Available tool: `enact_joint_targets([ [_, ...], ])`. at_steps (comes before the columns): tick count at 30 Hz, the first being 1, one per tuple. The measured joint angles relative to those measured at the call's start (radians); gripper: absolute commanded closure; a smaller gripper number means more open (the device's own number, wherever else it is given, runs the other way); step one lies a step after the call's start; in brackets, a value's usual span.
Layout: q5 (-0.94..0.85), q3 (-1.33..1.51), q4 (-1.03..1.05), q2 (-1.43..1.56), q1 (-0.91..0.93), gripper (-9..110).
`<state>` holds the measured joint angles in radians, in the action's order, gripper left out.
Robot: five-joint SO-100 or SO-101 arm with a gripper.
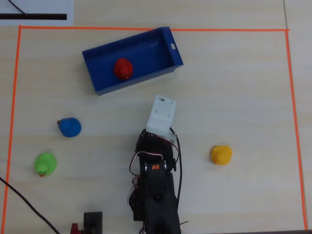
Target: Grasp red duck and put it into box.
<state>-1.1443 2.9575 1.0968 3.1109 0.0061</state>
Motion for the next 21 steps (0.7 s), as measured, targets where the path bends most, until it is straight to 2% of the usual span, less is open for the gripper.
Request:
enact_joint_targets([
  [4, -0.049, 0.156, 0.051, 0.138, 0.0, 101],
  [8, -0.087, 0.16, 0.169, 0.196, 0.018, 101],
  [21, -0.103, 0.16, 0.186, 0.201, 0.046, 100],
])
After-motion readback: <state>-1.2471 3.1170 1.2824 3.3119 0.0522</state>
